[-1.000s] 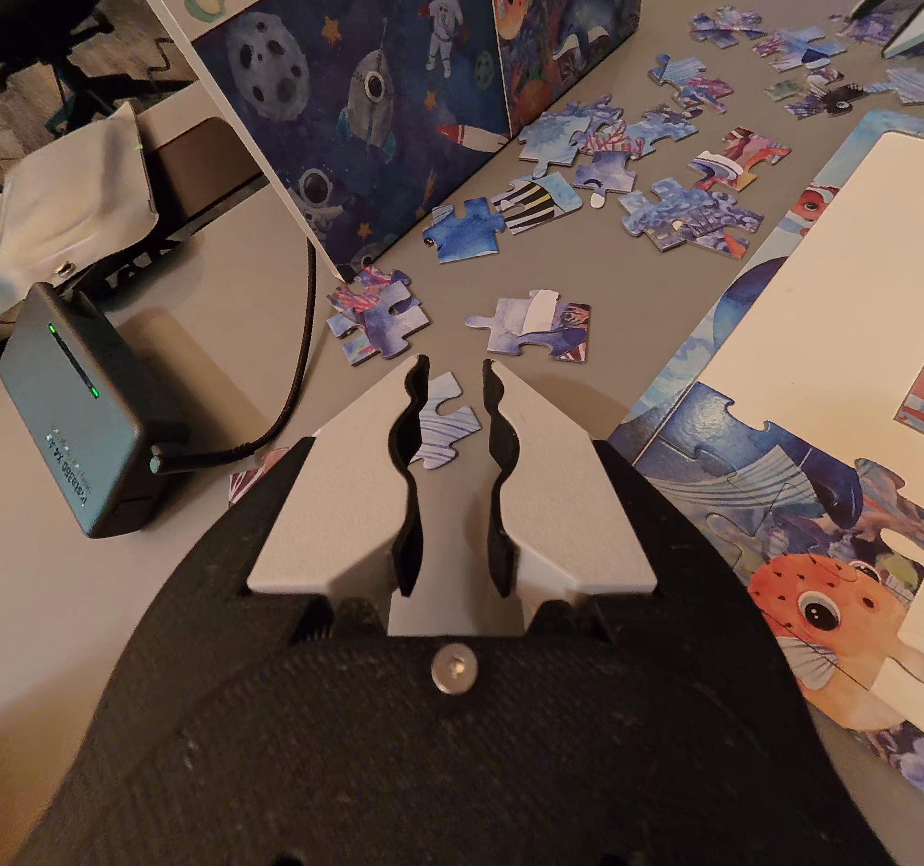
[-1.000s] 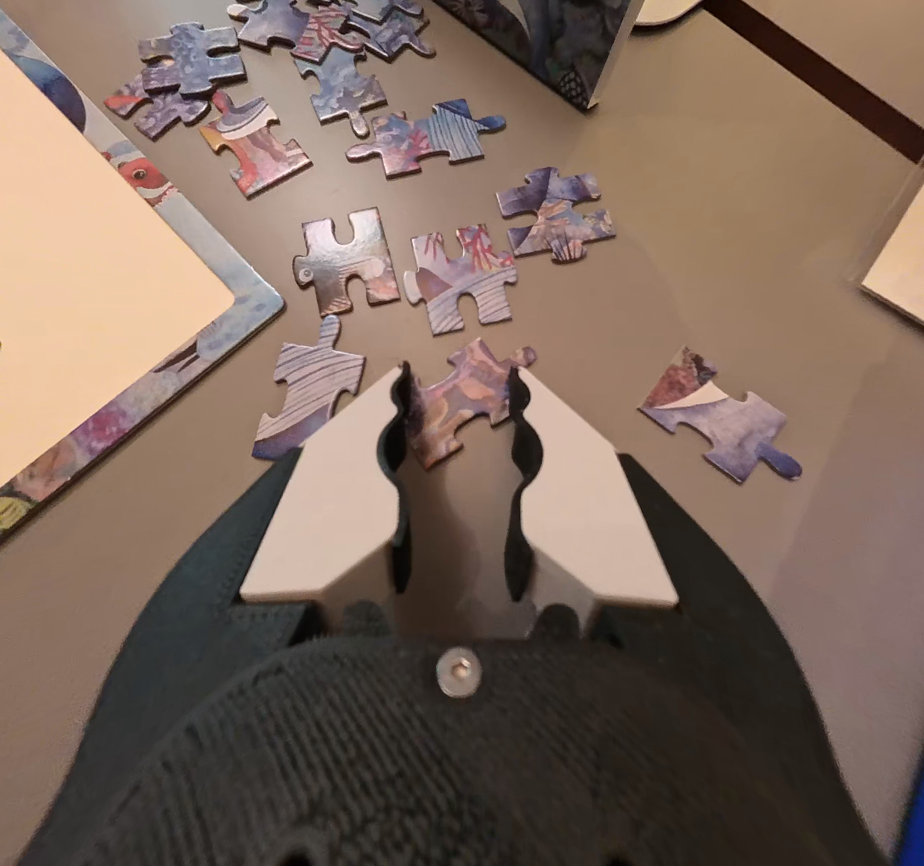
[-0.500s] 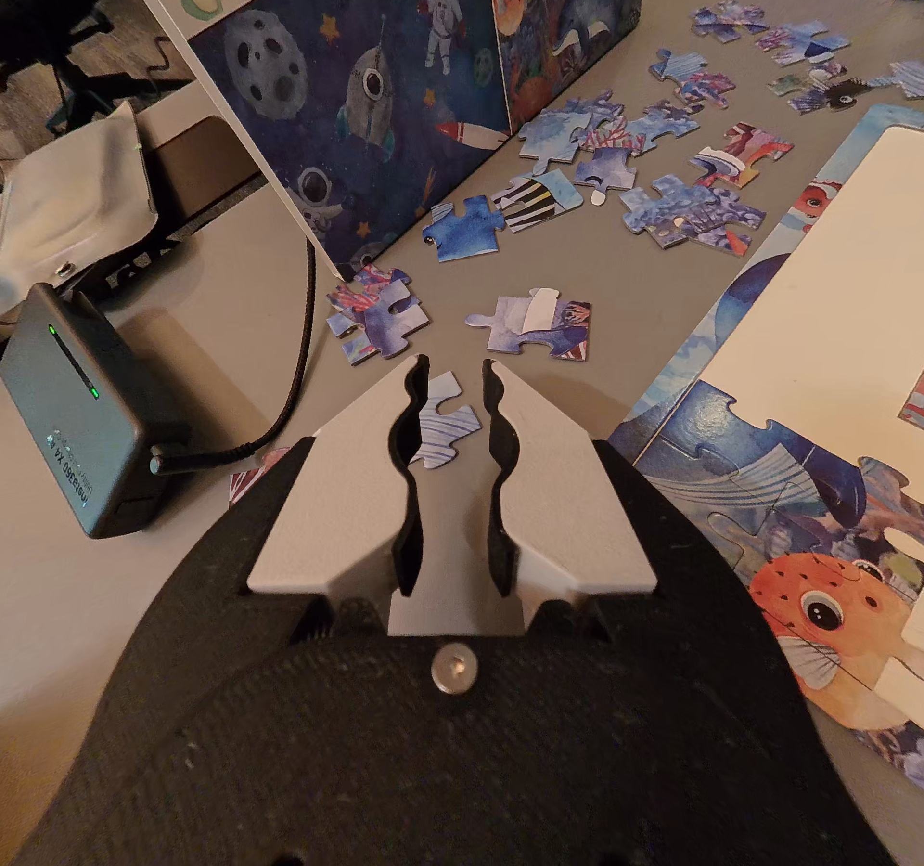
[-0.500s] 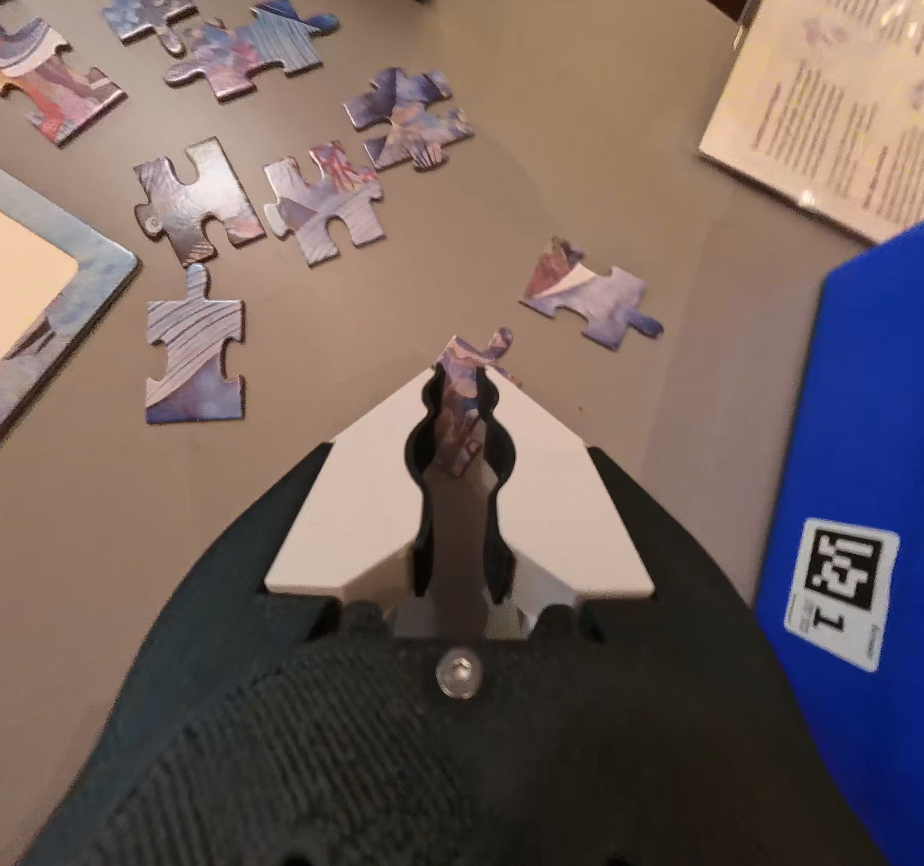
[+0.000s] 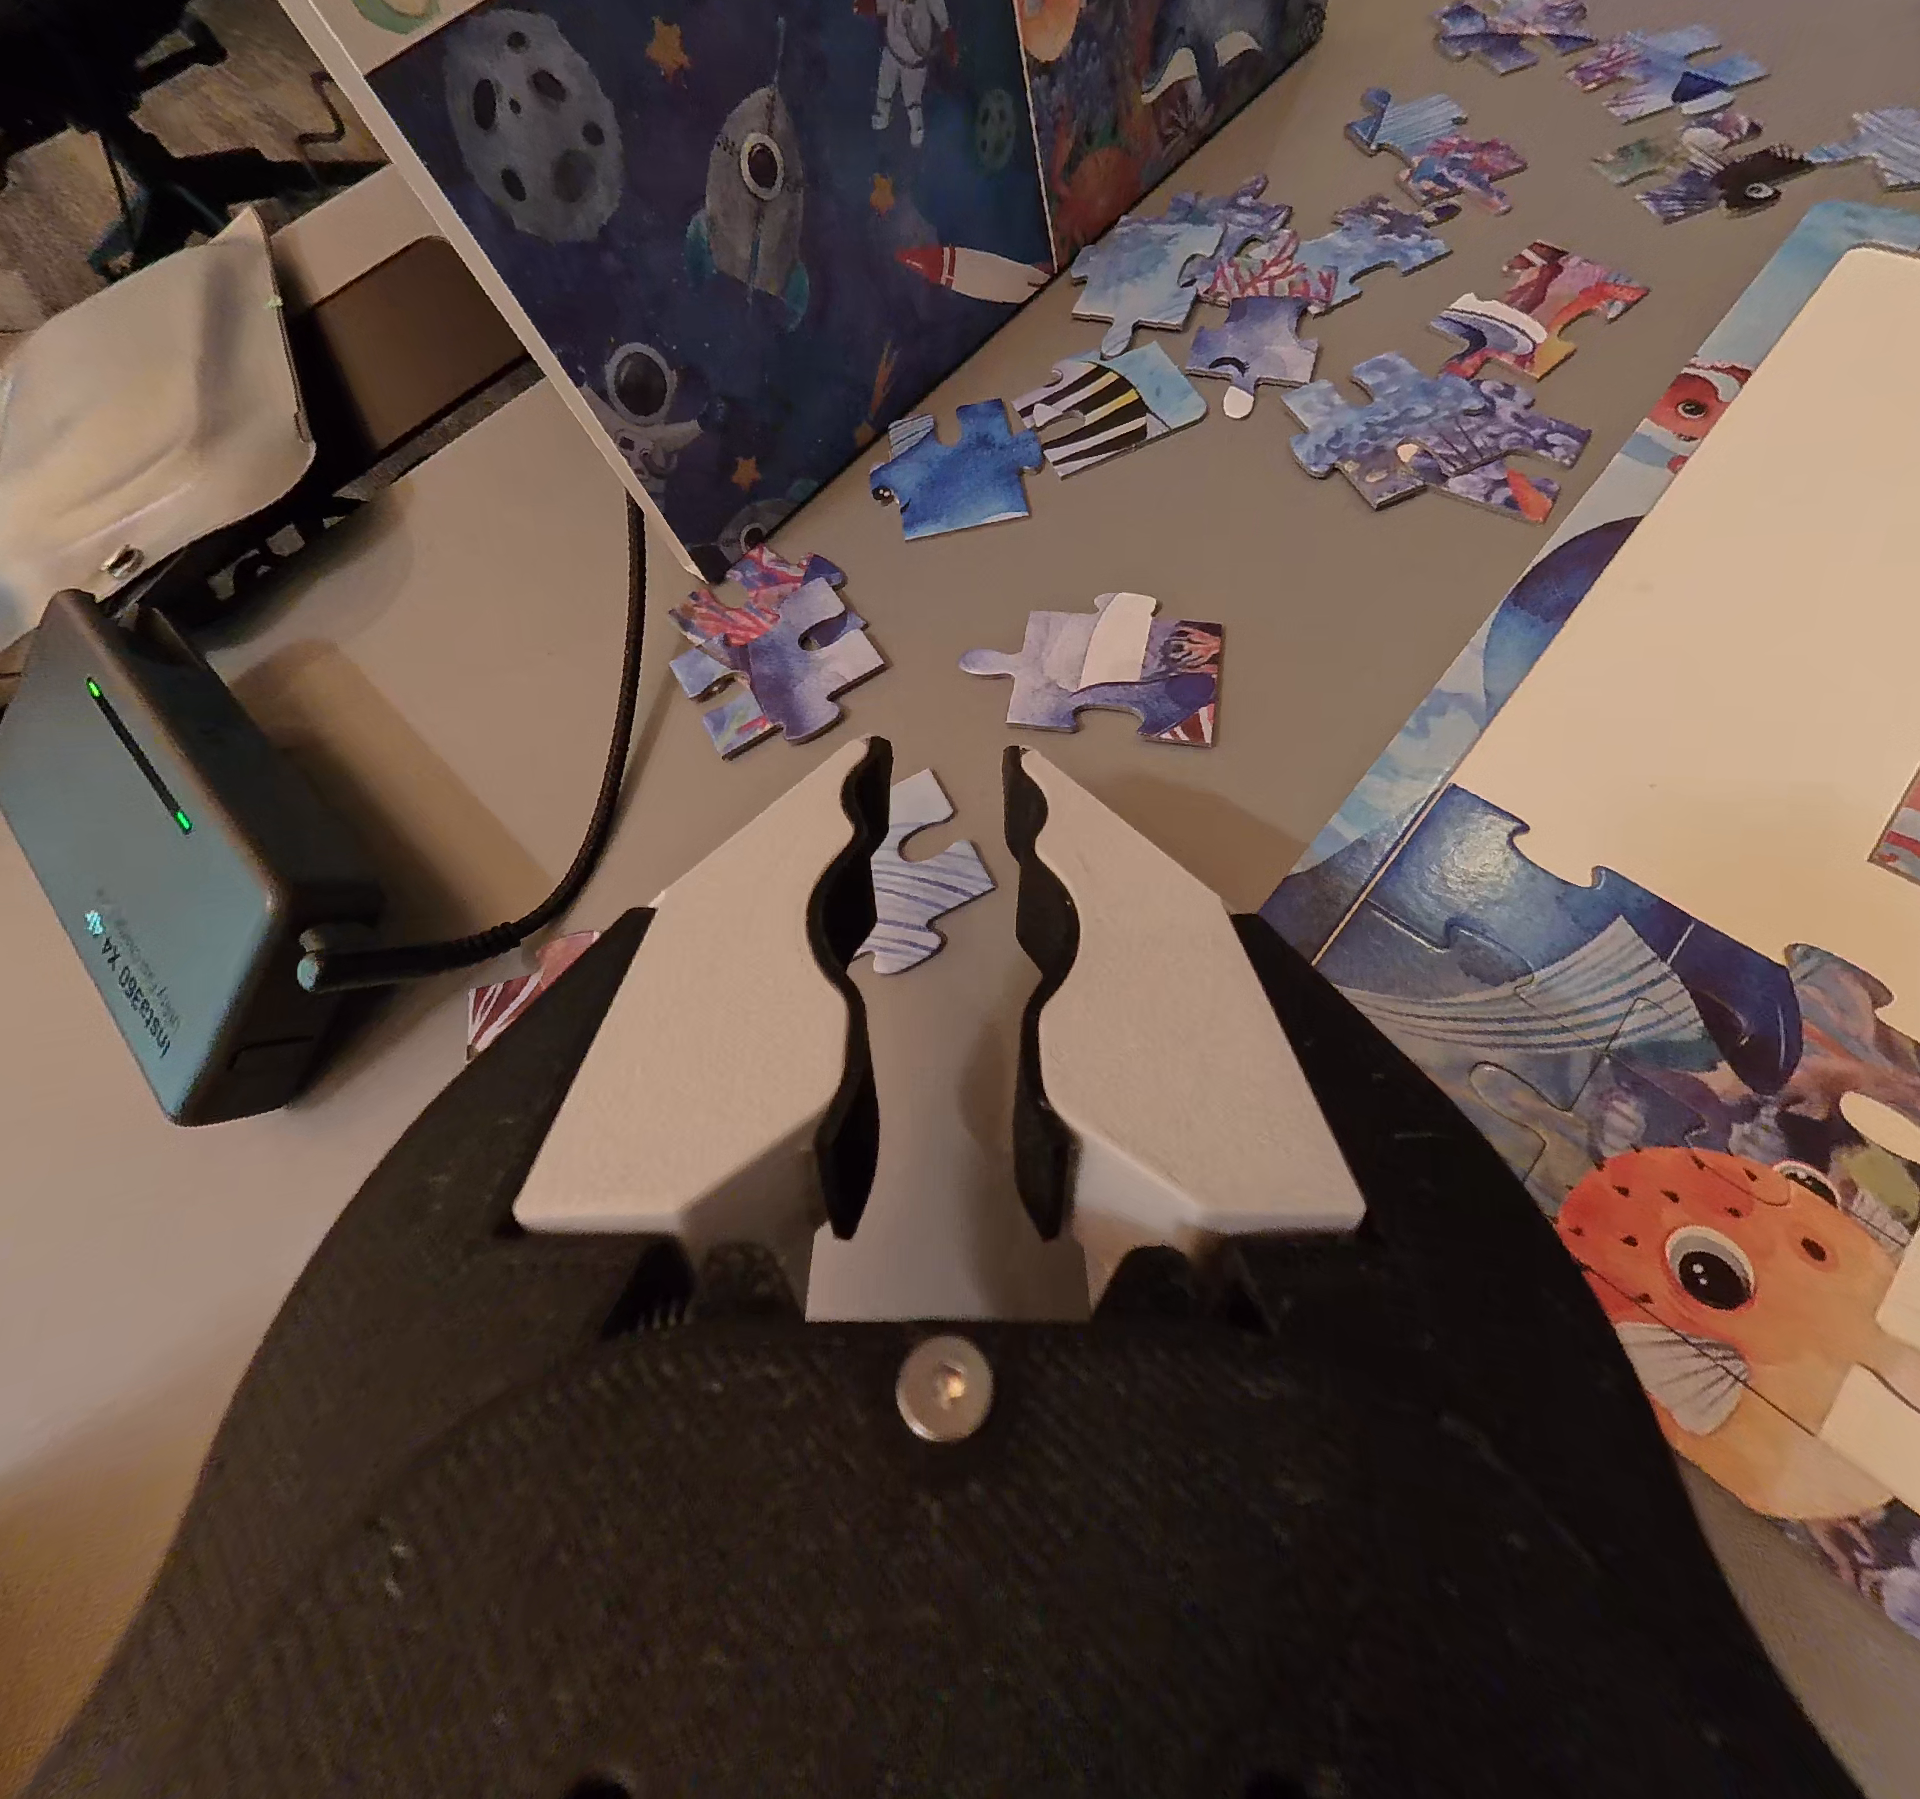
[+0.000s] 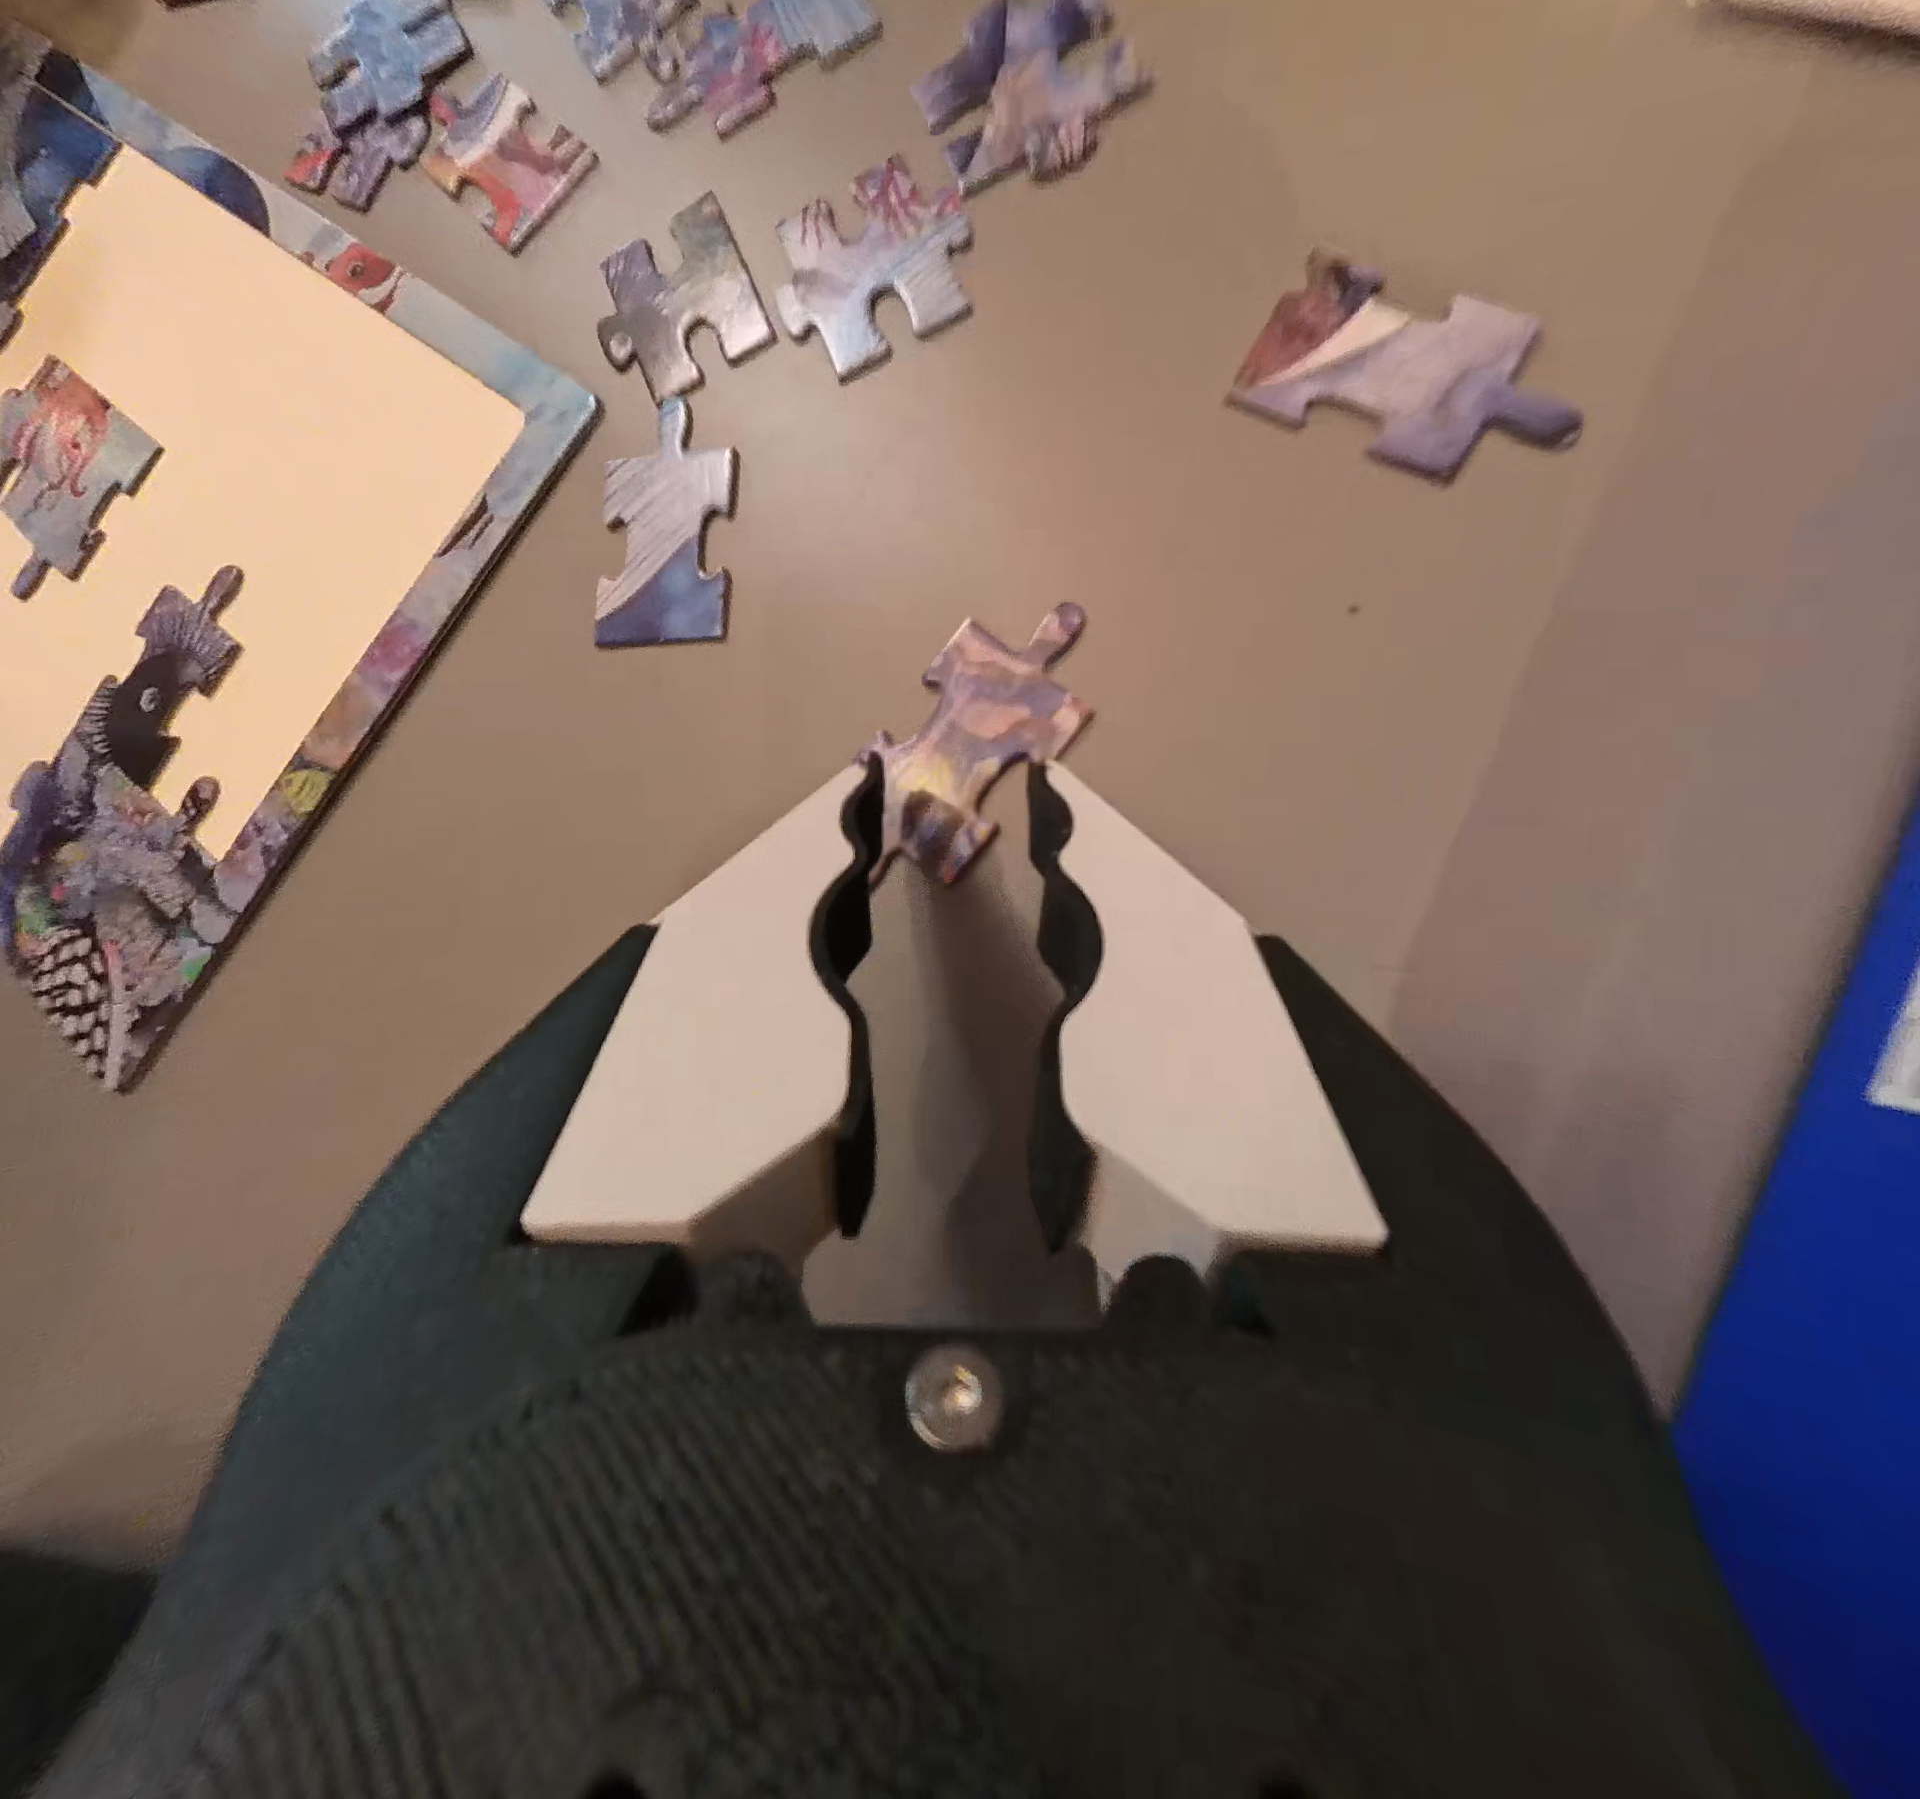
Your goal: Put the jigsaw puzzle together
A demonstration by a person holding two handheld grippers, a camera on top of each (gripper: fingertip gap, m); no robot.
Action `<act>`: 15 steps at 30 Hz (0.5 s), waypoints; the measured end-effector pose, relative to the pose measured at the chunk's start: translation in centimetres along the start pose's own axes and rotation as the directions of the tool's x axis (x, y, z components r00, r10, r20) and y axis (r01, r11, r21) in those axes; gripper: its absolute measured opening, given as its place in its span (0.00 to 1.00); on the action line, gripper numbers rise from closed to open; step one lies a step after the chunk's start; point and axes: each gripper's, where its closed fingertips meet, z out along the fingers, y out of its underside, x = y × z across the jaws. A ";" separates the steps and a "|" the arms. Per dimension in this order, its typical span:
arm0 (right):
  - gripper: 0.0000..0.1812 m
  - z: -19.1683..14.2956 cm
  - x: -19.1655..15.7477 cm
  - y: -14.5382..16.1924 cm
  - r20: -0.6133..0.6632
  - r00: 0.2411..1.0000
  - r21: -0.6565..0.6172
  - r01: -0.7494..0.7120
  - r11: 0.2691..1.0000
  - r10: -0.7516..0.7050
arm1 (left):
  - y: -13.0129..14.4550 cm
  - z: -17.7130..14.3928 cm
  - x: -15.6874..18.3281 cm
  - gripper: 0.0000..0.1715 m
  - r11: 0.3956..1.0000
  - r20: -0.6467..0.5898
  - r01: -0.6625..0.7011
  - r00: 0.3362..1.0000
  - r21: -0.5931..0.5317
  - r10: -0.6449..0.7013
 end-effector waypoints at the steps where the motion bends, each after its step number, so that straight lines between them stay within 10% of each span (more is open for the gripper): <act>1: 0.16 -0.2 0.0 -0.5 -0.008 0.999 0.040 0.031 0.999 -0.031 | 0.0 0.0 0.0 0.11 1.000 0.000 -0.002 1.000 -0.002 0.002; 9: 0.21 0.0 -0.1 0.5 -0.095 0.978 -0.009 0.185 0.983 -0.185 | 0.0 0.0 0.0 0.11 1.000 0.001 0.001 1.000 0.001 -0.001; 15: 0.15 0.2 -2.6 1.7 0.092 0.989 -0.025 0.116 0.993 -0.113 | 0.0 0.0 0.0 0.11 1.000 0.003 -0.005 1.000 -0.003 0.005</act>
